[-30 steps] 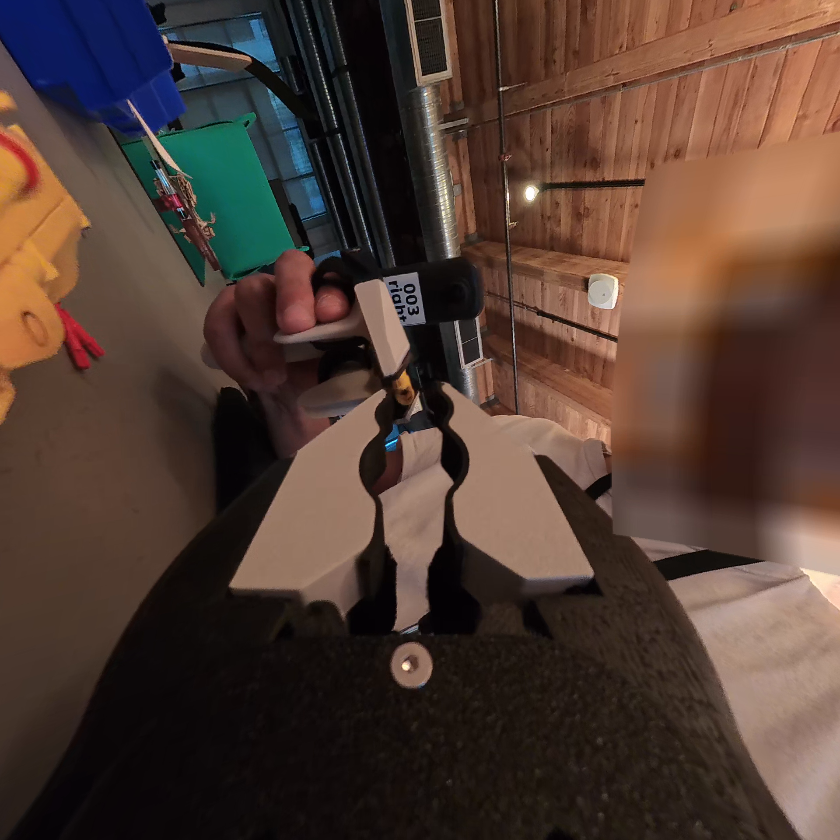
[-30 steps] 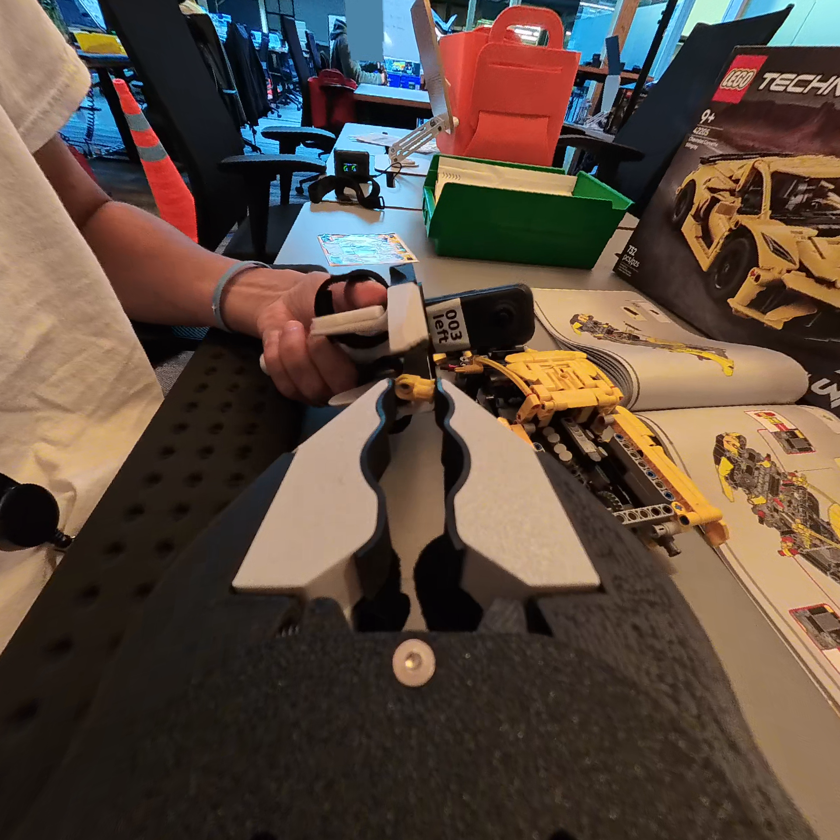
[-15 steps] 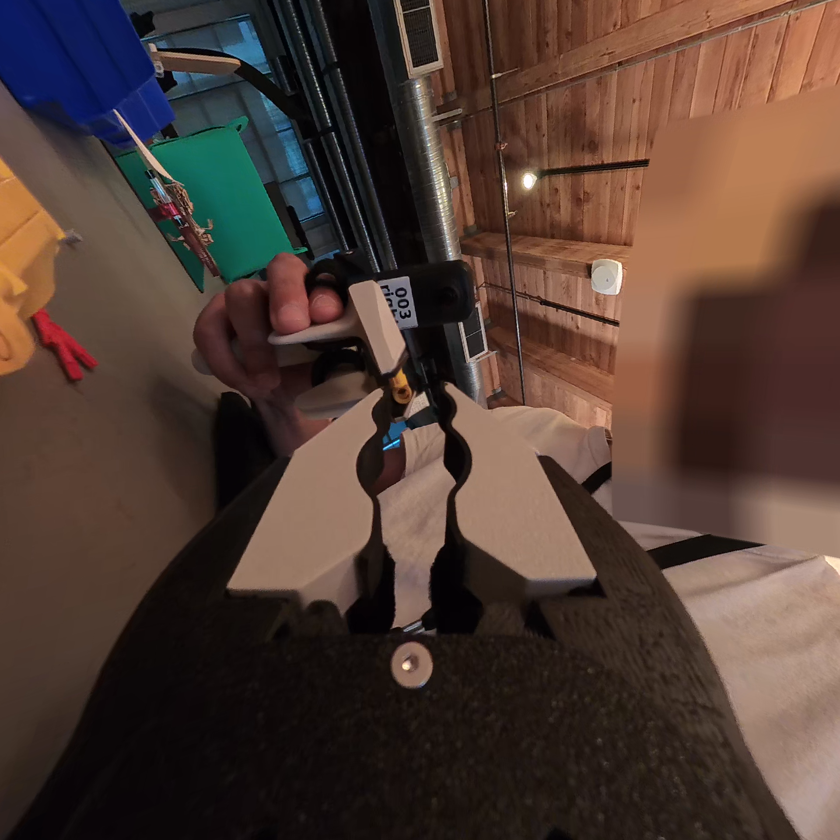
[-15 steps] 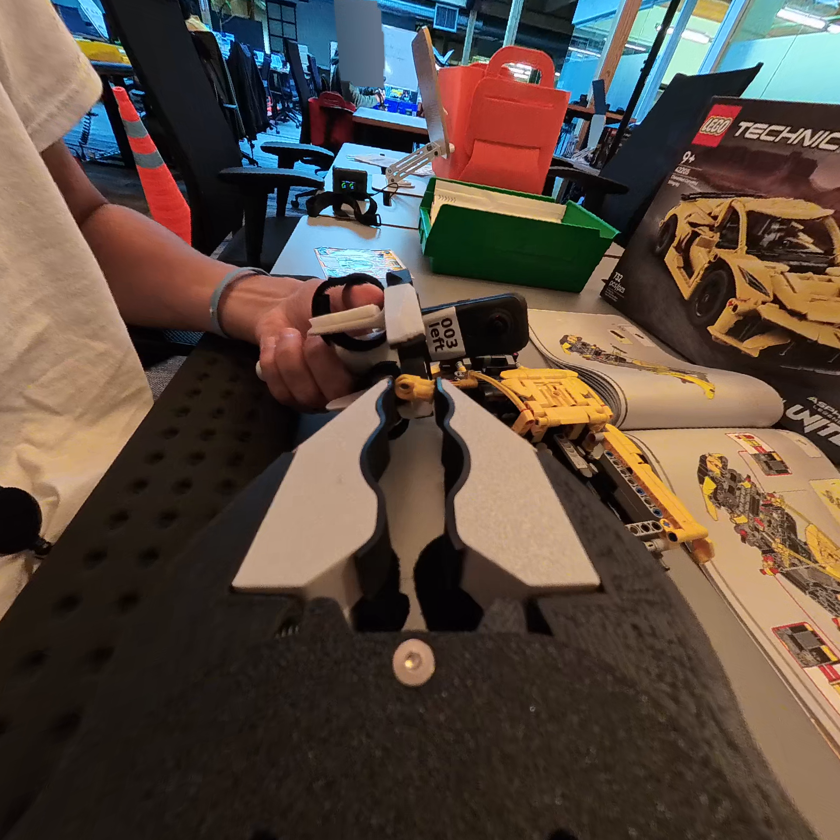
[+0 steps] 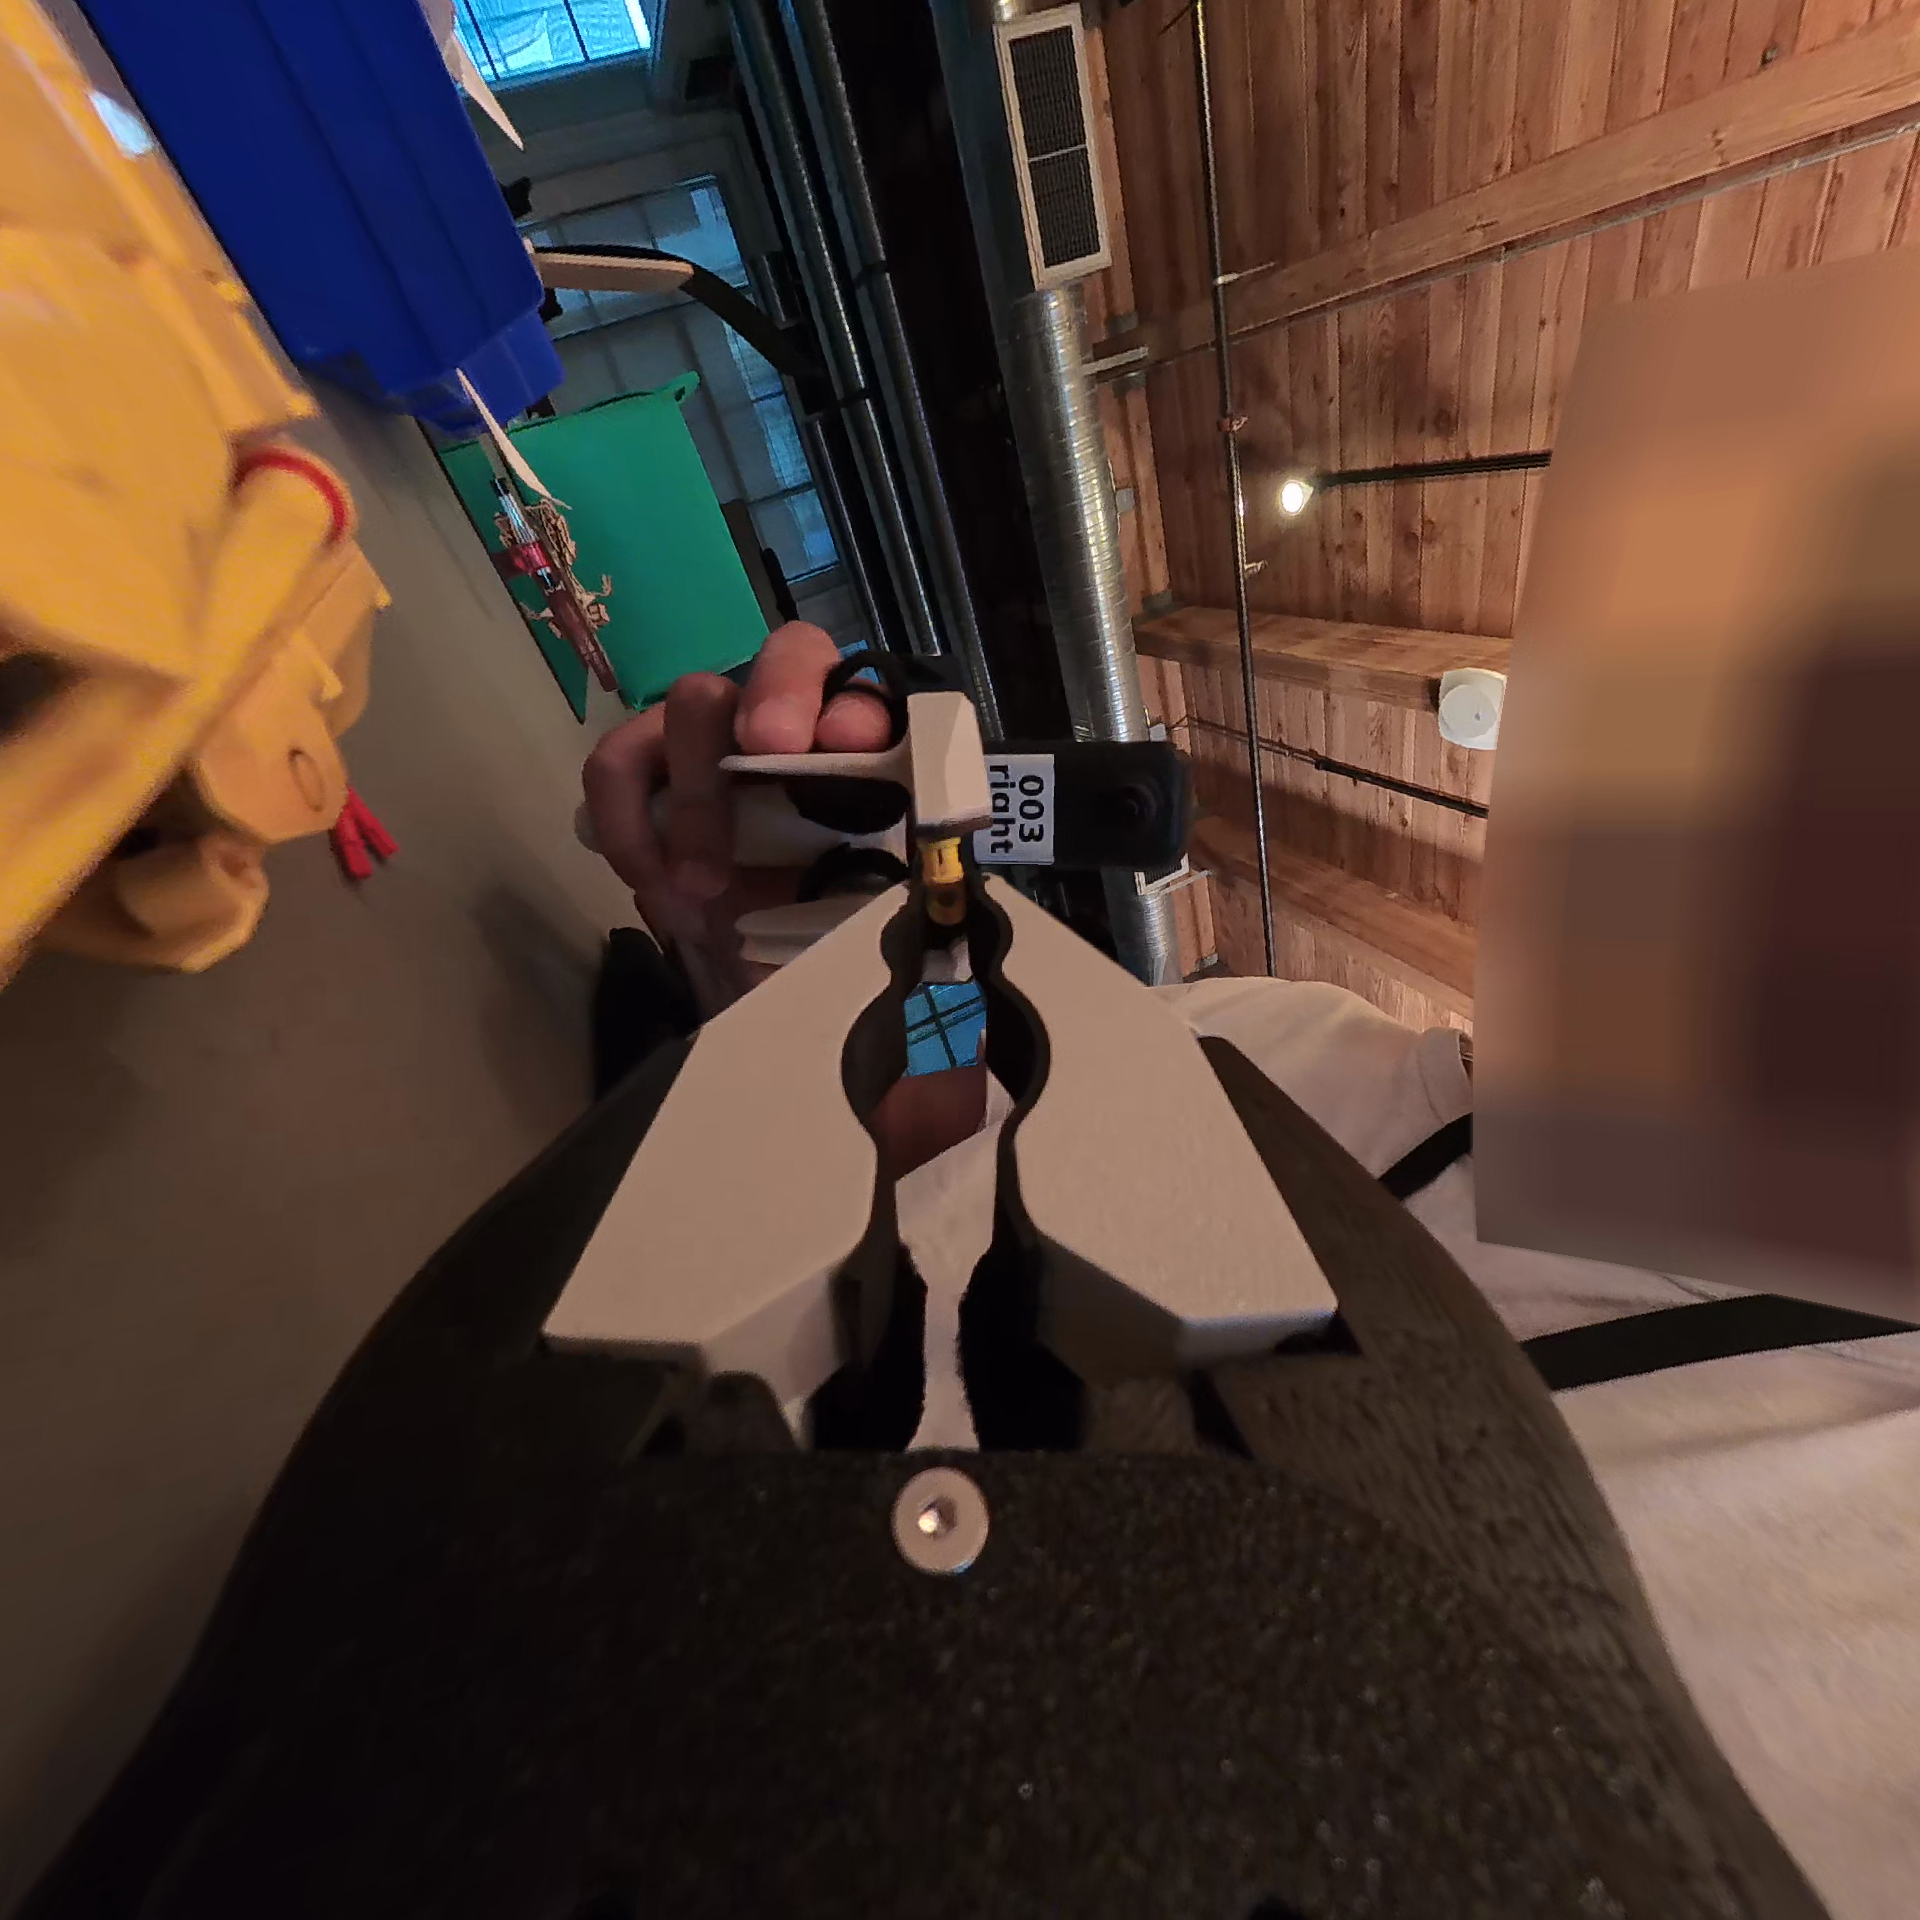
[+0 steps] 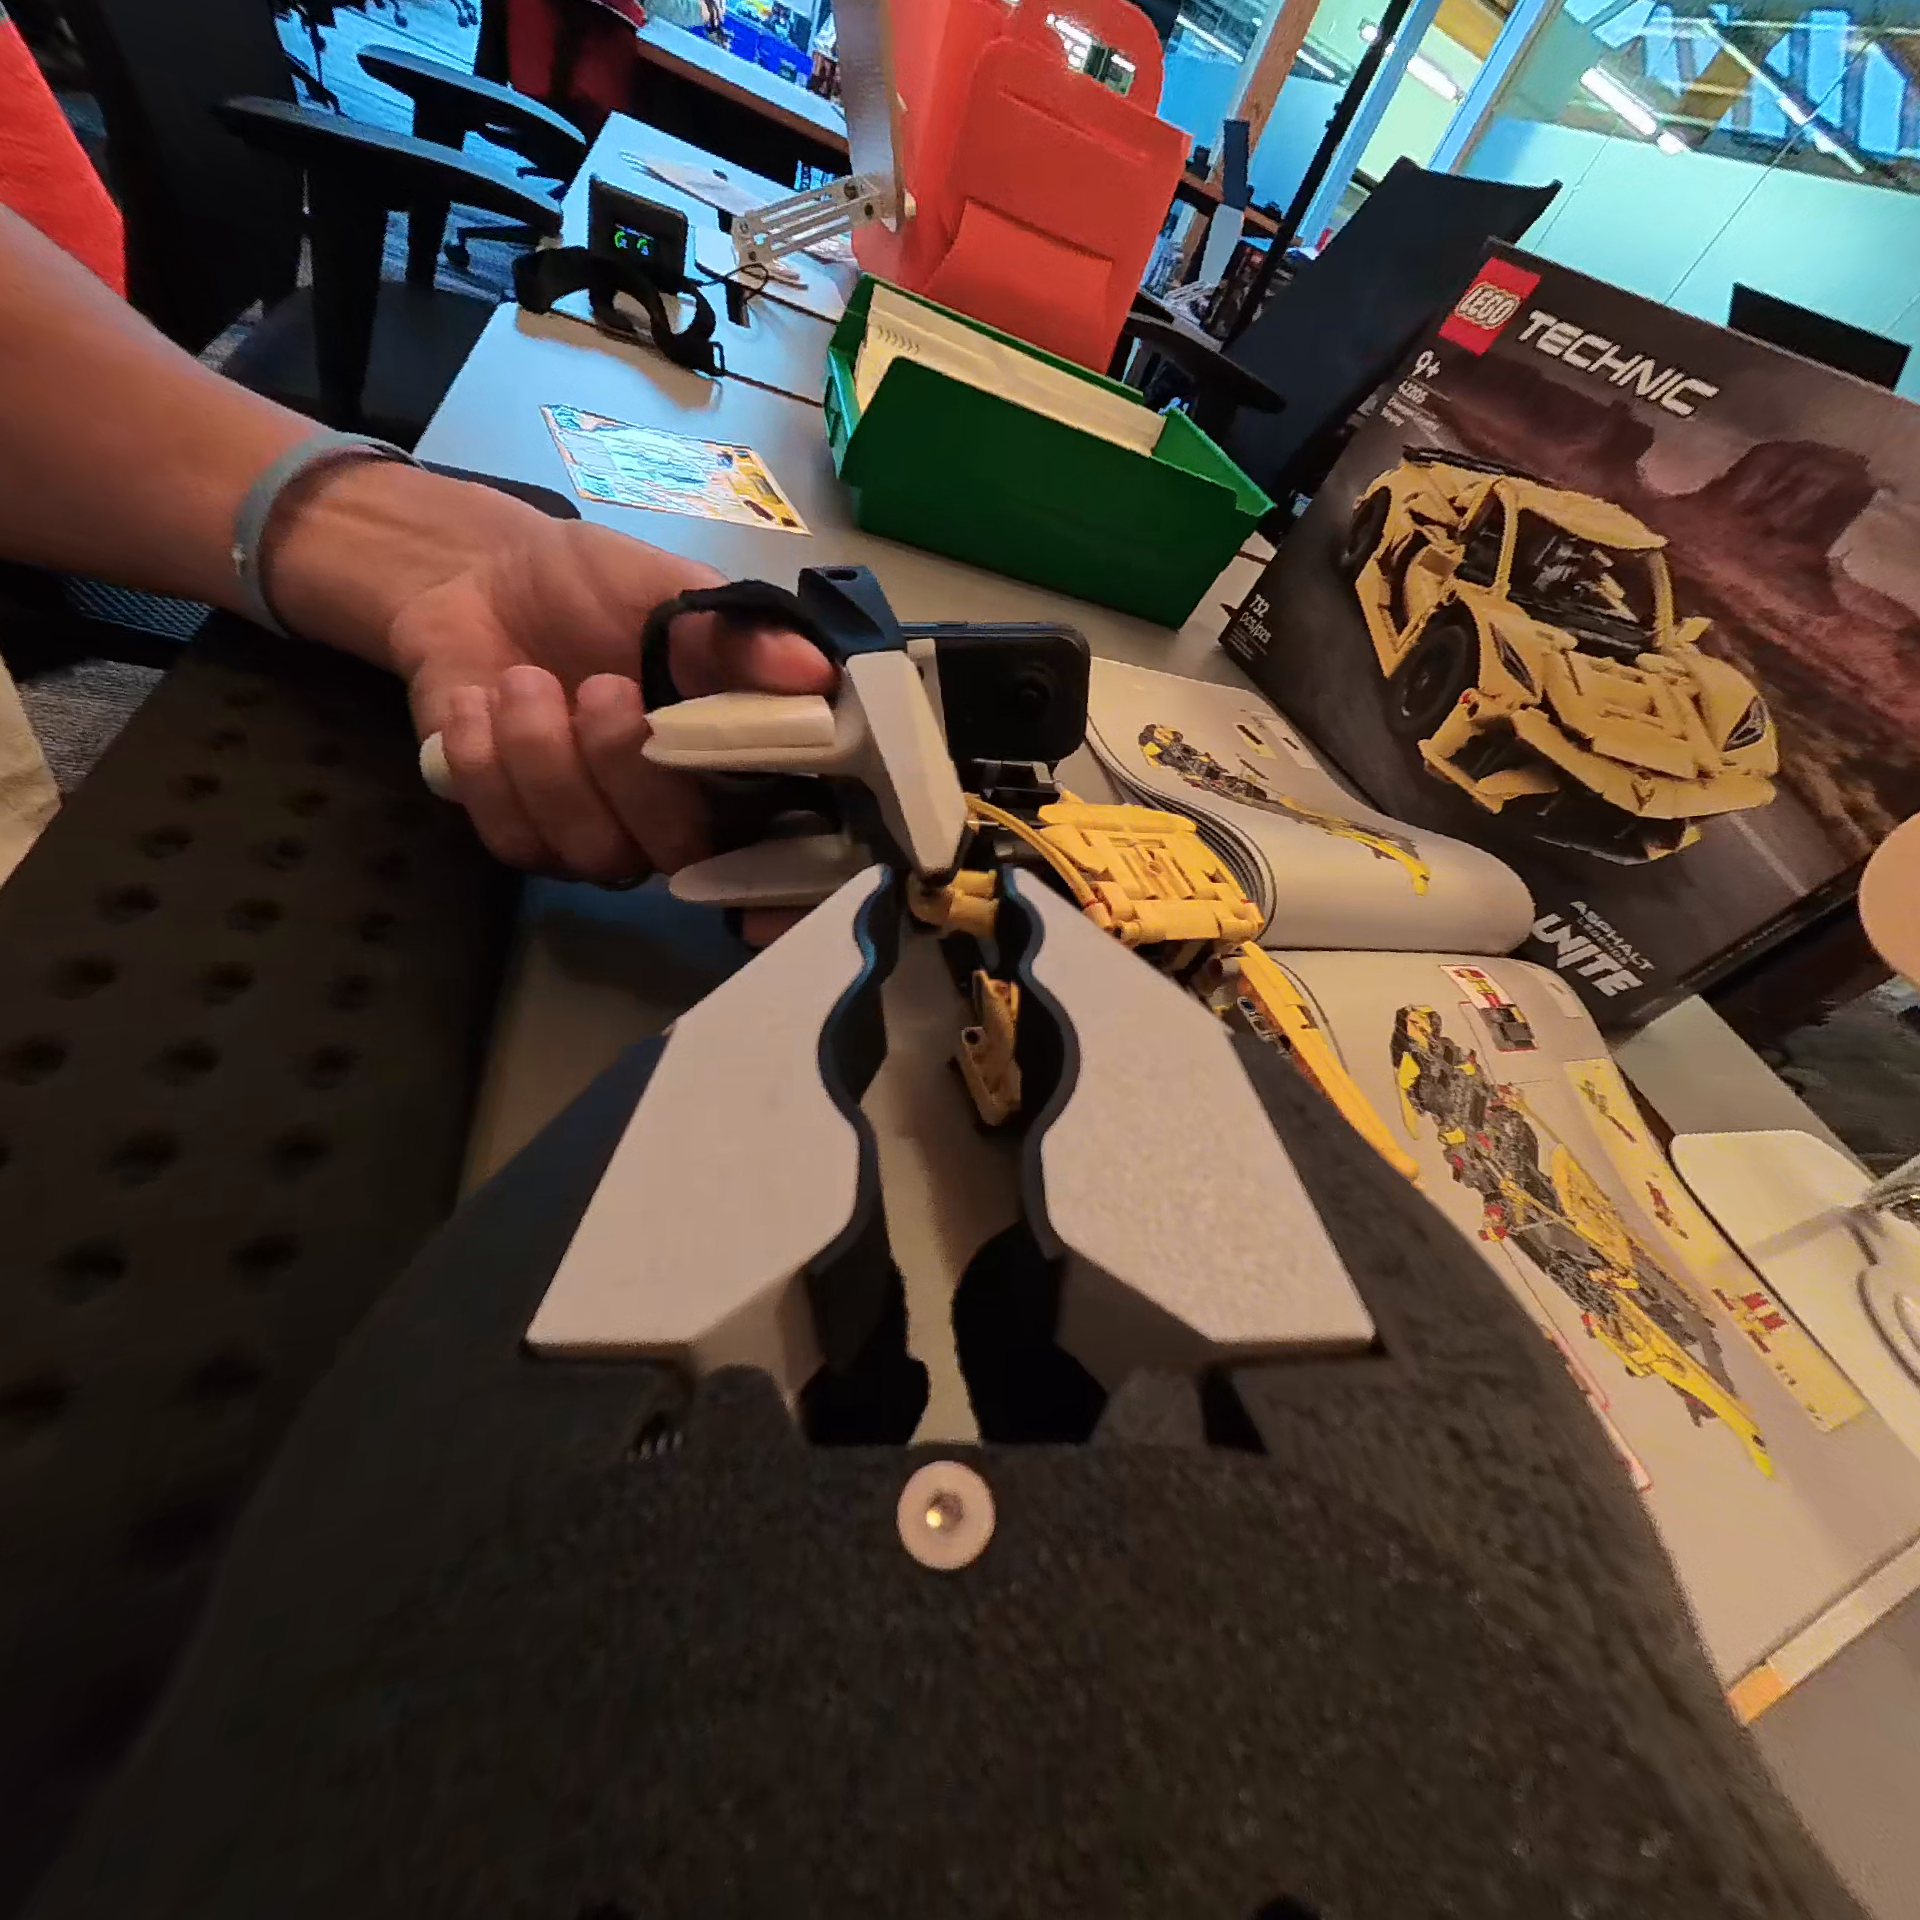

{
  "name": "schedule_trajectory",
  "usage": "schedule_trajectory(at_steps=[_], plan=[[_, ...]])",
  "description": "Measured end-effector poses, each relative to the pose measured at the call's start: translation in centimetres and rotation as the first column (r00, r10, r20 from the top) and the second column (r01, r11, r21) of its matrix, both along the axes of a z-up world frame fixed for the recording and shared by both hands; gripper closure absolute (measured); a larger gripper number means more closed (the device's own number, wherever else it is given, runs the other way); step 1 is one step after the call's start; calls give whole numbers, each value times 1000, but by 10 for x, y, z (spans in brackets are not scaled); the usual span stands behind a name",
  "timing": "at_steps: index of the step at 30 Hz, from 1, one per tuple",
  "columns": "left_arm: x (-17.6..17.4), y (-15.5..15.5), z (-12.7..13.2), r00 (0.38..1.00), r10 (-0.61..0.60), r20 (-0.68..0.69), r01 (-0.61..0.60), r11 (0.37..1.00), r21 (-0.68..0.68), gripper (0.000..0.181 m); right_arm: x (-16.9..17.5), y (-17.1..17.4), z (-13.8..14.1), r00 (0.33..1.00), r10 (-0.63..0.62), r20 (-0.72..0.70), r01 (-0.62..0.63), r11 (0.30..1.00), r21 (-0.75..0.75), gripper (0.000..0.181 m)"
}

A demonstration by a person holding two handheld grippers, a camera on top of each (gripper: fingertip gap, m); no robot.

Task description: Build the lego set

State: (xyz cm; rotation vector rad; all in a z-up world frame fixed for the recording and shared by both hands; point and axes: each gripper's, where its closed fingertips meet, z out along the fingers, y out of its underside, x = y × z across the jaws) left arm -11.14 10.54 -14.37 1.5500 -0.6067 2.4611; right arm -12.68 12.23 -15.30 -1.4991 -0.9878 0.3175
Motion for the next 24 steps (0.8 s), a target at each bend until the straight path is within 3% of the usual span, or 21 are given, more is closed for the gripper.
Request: schedule_trajectory(at_steps=[10,13,19,24], plan=[[1,-5,1,999,-34,-1,34,999,-9,174,-4,-3,0,997,66,-45,-69,997,-47,166],[-1,-10,6,998,-52,26,51,998,25,155,-2,-6,6,991,100,-94,-107,992,-66,167],[-4,-10,11,997,-51,54,49,999,23,152,-1,-20,21,962,189,-195,-206,976,-74,167],[-5,-15,12,995,-81,57,79,996,31,153,-9,-22,13,964,221,-149,-231,972,-54,167]])
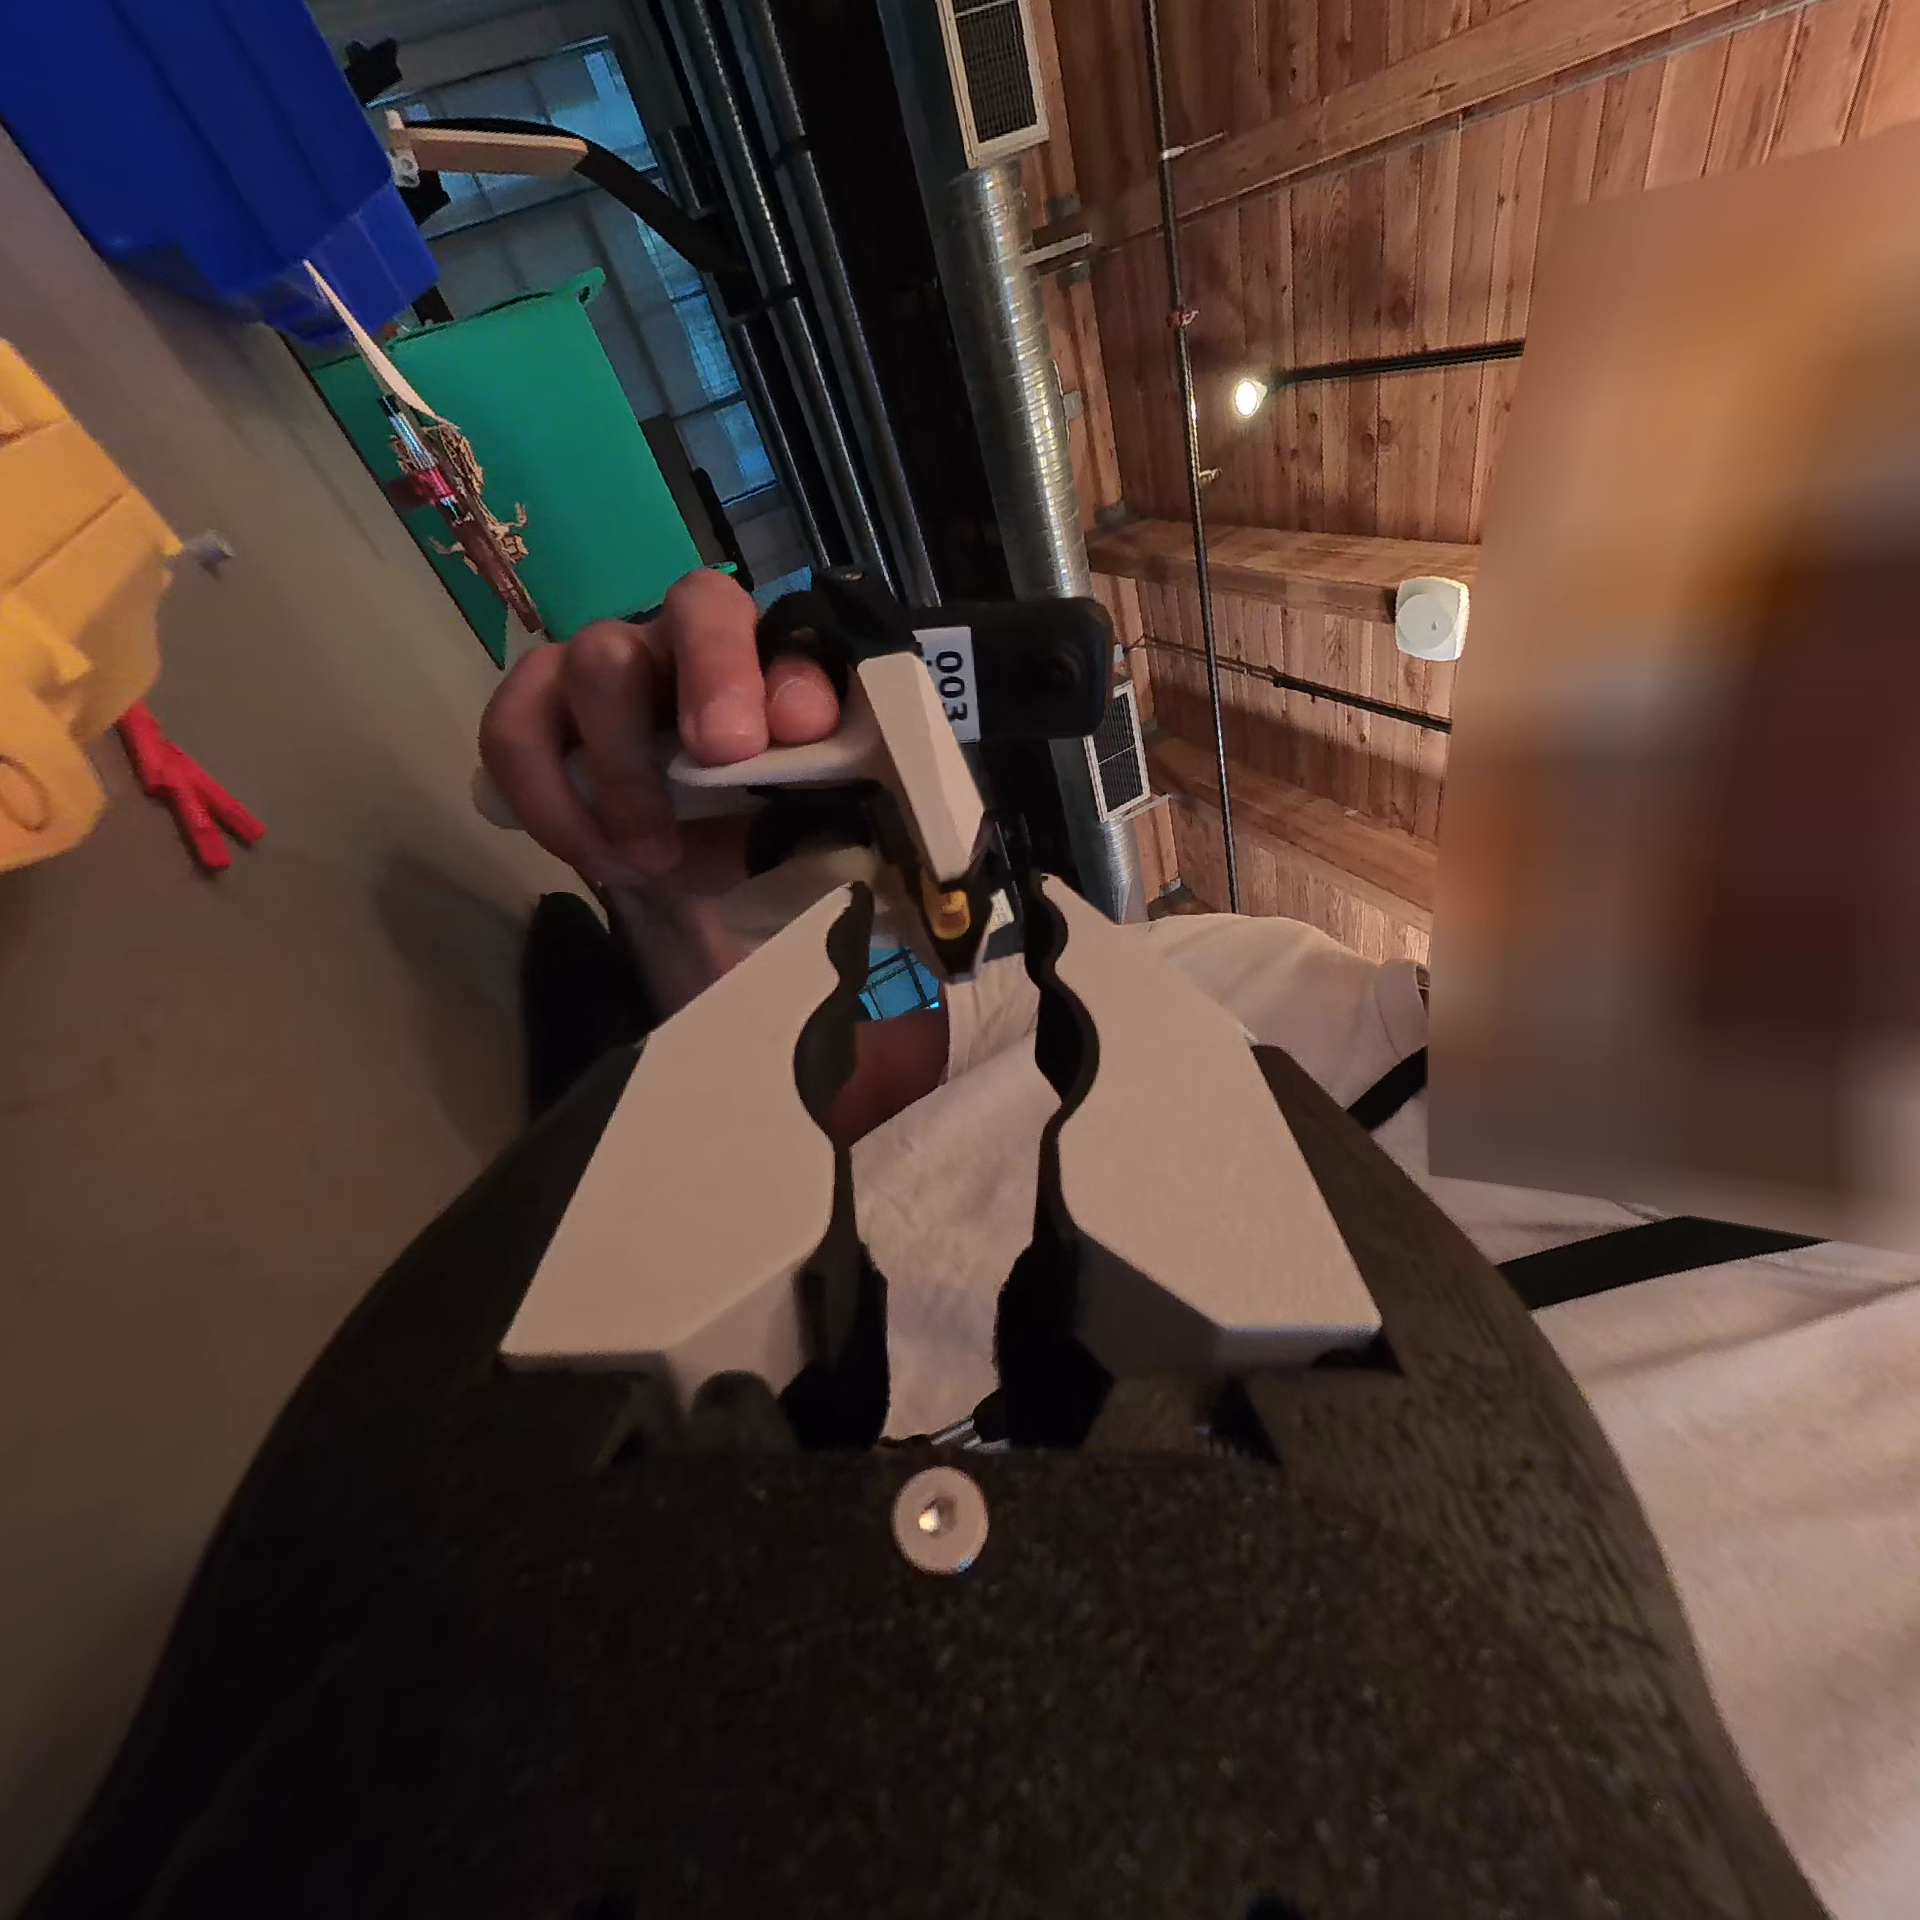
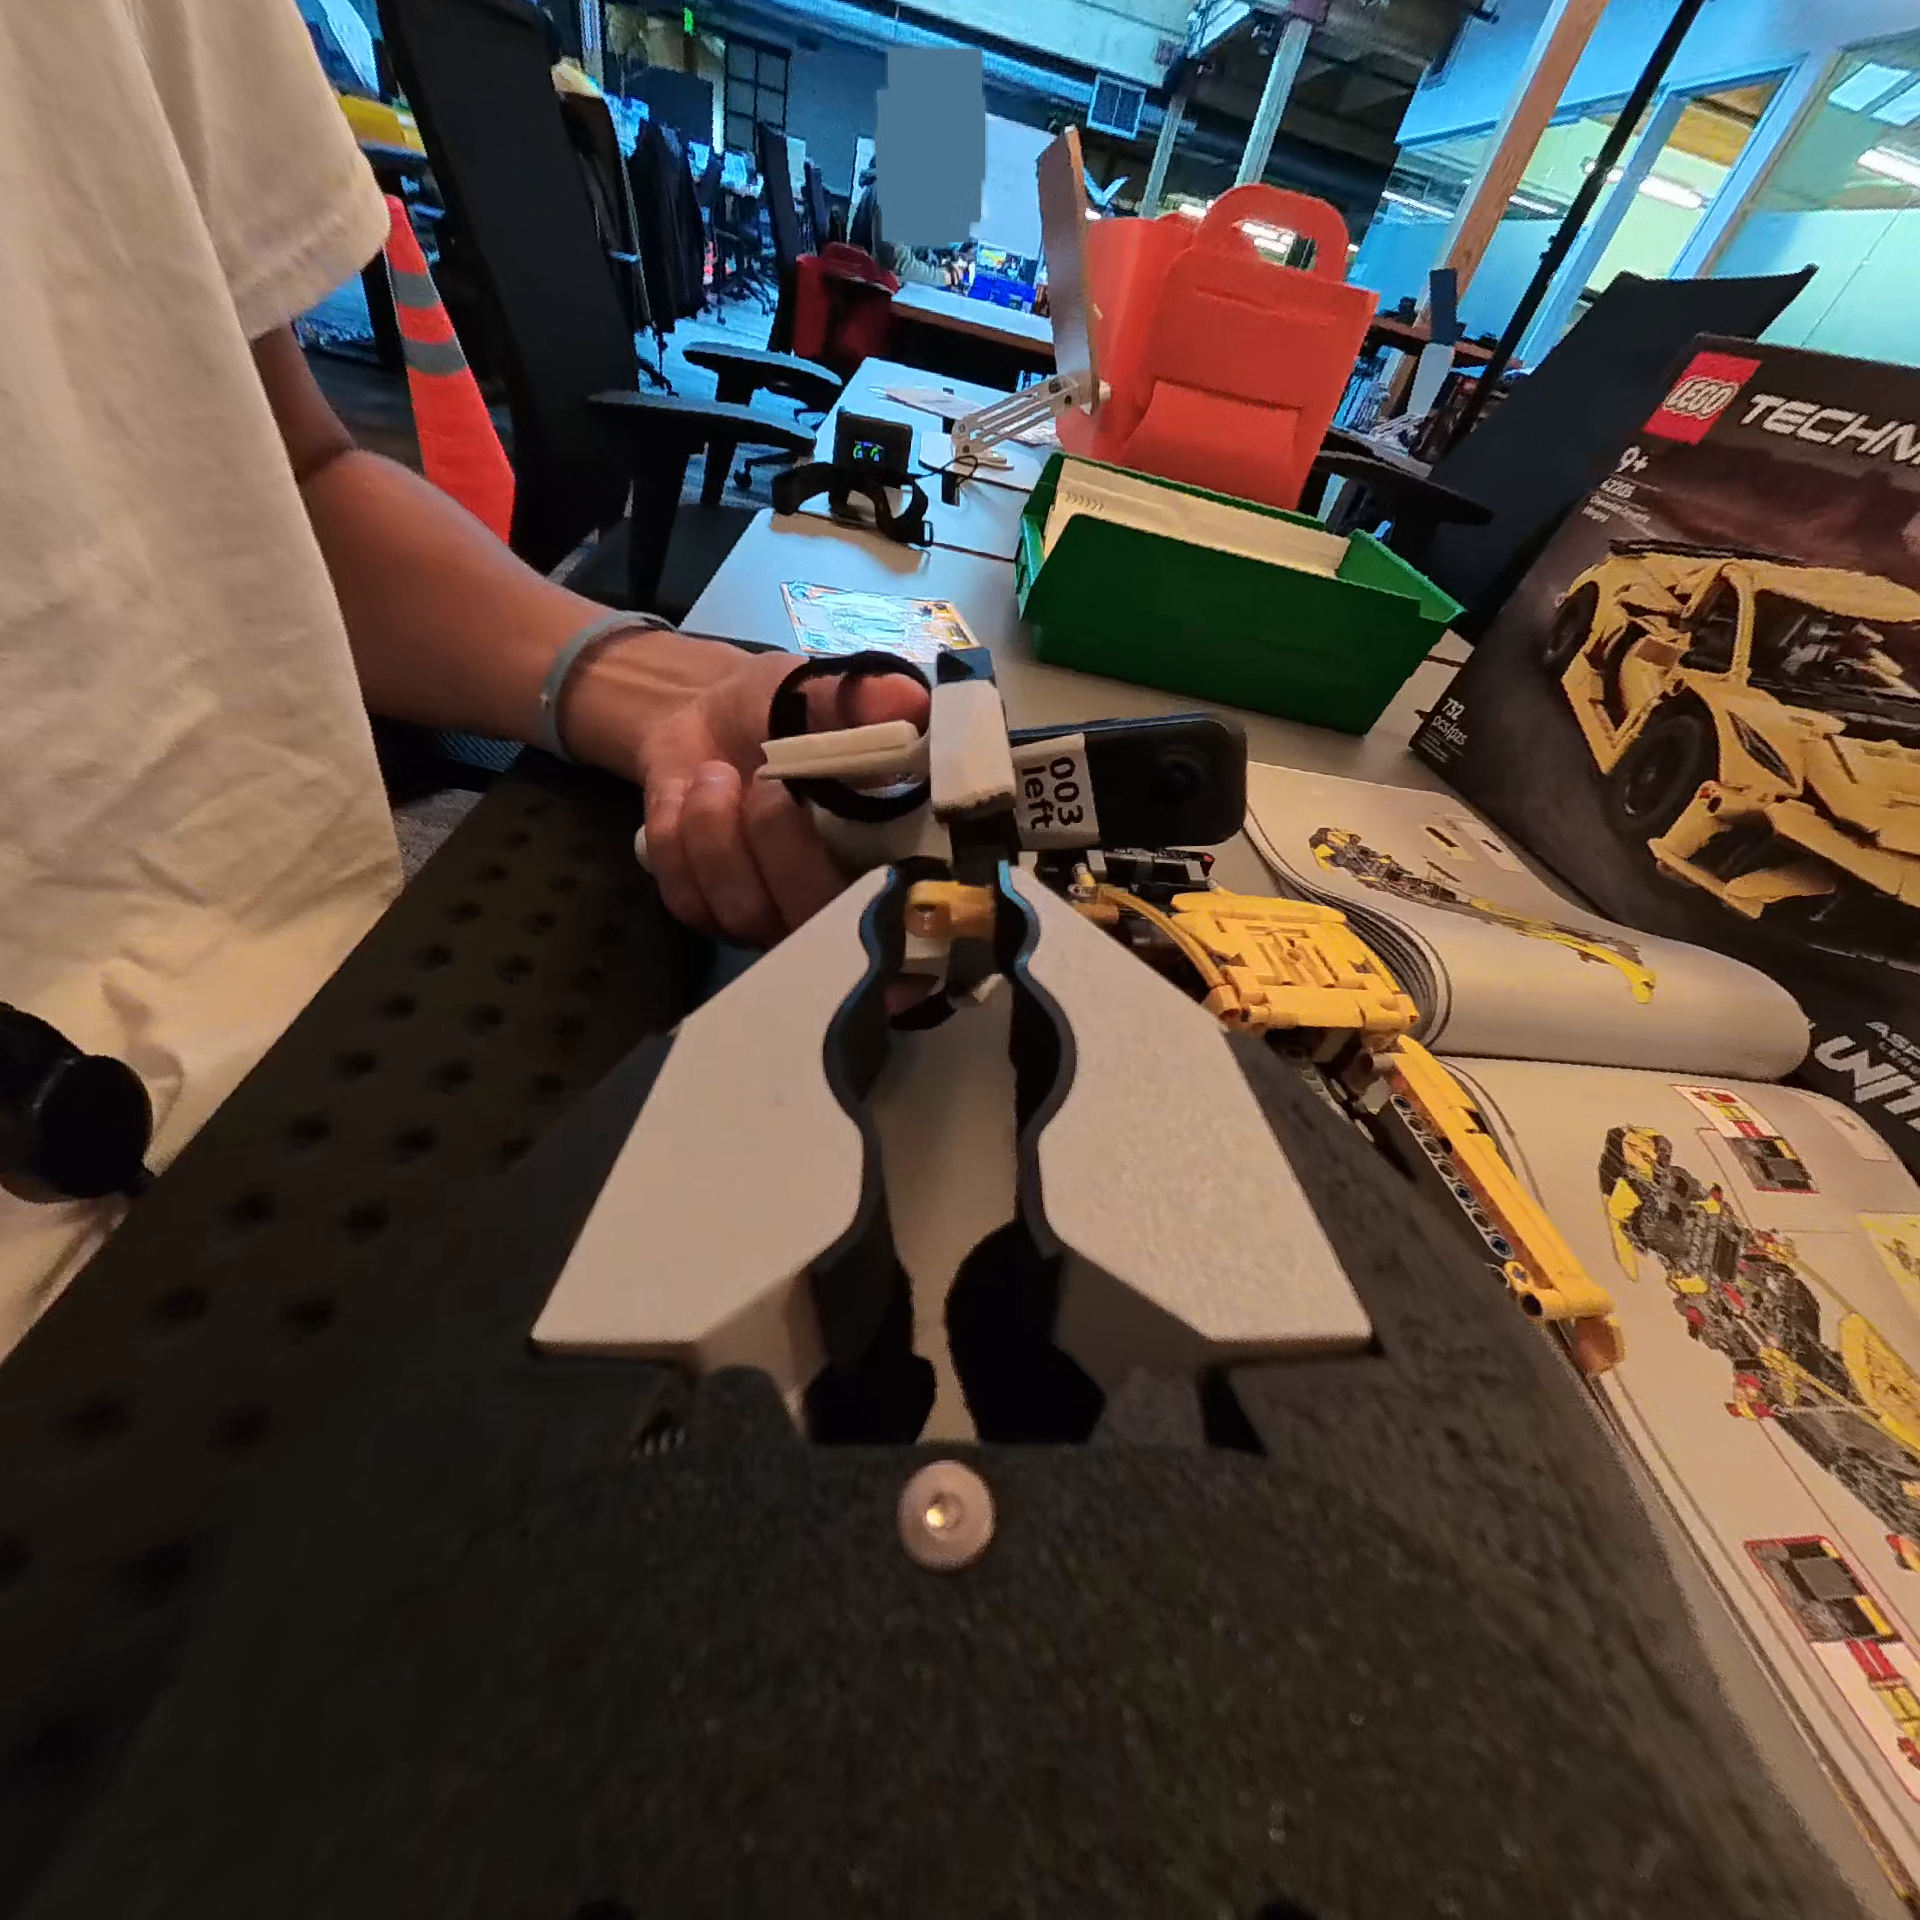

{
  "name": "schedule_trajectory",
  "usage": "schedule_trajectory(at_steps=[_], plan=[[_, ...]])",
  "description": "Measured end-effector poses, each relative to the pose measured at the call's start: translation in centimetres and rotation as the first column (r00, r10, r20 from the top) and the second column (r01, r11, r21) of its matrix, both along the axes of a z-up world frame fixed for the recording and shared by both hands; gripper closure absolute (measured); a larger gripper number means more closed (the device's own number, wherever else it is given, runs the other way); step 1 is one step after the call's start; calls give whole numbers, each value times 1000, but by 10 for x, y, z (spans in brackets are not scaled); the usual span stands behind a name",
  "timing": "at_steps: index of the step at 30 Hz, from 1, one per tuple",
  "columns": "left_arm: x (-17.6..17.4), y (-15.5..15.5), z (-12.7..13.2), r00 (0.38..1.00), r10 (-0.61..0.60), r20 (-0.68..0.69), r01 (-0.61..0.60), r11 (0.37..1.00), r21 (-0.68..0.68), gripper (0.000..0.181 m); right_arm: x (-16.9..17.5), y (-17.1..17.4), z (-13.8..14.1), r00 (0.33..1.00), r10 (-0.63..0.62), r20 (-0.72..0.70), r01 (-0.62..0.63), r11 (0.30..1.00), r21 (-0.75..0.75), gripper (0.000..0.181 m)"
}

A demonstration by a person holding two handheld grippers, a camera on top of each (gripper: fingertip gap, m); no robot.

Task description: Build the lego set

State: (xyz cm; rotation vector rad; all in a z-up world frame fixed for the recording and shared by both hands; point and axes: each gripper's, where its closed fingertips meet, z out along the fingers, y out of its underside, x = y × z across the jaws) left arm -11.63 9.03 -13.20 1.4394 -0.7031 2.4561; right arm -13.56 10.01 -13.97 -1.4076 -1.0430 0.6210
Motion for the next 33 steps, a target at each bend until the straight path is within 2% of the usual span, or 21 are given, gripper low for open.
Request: schedule_trajectory(at_steps=[4,12,20,24,26,28,30,31,33], plan=[[0,-1,-2,1000,-10,-7,10,1000,3,170,-3,0,-6,999,13,34,-13,1000,3,167],[0,0,-5,1000,-5,-28,5,1000,4,171,-4,2,-9,999,17,46,-17,1000,-6,167],[3,3,-11,997,46,-60,-43,998,53,175,-2,11,-15,994,-48,100,46,999,17,167],[2,6,-8,997,61,-48,-58,997,48,175,-1,12,-11,997,-60,56,60,998,1,165],[1,11,-7,996,74,-42,-73,997,36,175,0,7,-1,999,-35,-23,35,999,-32,155],[-1,15,-4,995,96,-28,-95,995,32,175,13,5,6,995,-52,-81,46,996,-80,146],[-3,19,-2,992,123,-17,-121,990,74,175,43,12,5,988,-144,-63,135,982,-135,149],[-3,21,-3,989,148,-20,-145,983,116,175,62,17,-2,978,-207,-30,198,963,-182,155],[-3,24,-6,980,197,-29,-187,961,204,175,97,23,-33,944,-302,130,328,894,-307,158]])
